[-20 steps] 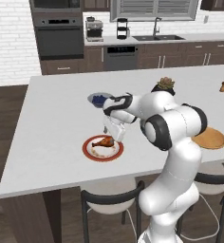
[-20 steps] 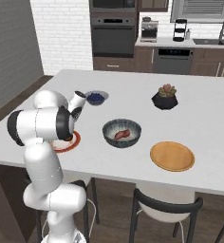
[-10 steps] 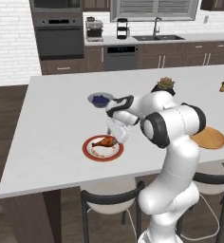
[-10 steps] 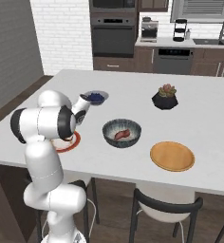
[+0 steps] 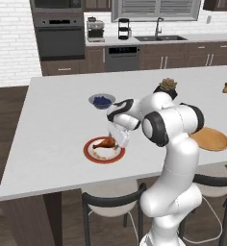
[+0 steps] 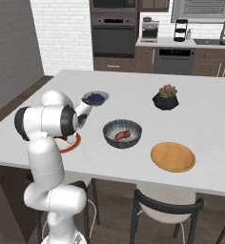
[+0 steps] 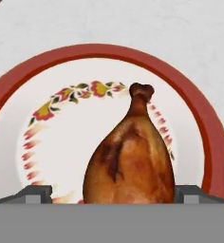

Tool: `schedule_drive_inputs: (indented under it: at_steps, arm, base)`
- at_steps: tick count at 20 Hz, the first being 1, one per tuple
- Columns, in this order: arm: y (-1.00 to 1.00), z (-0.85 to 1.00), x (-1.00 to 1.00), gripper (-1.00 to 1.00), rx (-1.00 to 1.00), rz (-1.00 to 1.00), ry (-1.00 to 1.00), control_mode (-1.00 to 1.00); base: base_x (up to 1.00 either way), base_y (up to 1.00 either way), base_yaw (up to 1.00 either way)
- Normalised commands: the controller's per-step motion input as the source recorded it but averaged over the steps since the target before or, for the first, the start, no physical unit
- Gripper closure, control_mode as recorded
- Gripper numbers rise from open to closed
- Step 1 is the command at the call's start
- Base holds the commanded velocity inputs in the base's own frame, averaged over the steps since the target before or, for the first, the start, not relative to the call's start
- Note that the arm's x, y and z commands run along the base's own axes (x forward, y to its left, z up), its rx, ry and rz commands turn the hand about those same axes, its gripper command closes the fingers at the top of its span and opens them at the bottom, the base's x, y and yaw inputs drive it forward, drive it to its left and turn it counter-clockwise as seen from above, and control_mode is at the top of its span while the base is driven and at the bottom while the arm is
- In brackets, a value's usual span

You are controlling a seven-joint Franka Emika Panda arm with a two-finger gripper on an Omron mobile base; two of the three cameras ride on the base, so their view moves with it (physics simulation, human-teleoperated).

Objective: Pick the chicken drumstick and potato from their plates and place them in the bowl. Then put the bowl in the fridge.

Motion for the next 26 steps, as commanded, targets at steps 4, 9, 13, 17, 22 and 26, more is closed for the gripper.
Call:
schedule_drive_inputs:
  at_steps: [4, 9, 13, 17, 22, 26]
  arm:
    - [0.42, -0.36, 0.00, -1.00, 0.00, 0.00, 0.00, -1.00]
    - [0.78, -0.43, 0.06, 1.00, 0.00, 0.00, 0.00, -1.00]
    - [0.10, -0.17, 0.00, 1.00, 0.00, 0.00, -0.01, -1.00]
    - [-0.36, 0.00, -0.80, 1.00, 0.00, 0.00, -0.06, -1.00]
    - [-0.26, 0.61, -0.87, 1.00, 0.00, -0.06, -0.11, -1.00]
    - [-0.07, 0.99, -0.28, 1.00, -0.09, -0.29, -0.26, -1.00]
  base:
    - [0.00, 0.00, 0.00]
    - [0.00, 0.00, 0.00]
    - [0.00, 0.00, 0.00]
    - [0.00, 0.00, 0.00]
    - [0.00, 0.00, 0.00]
    - [0.00, 0.00, 0.00]
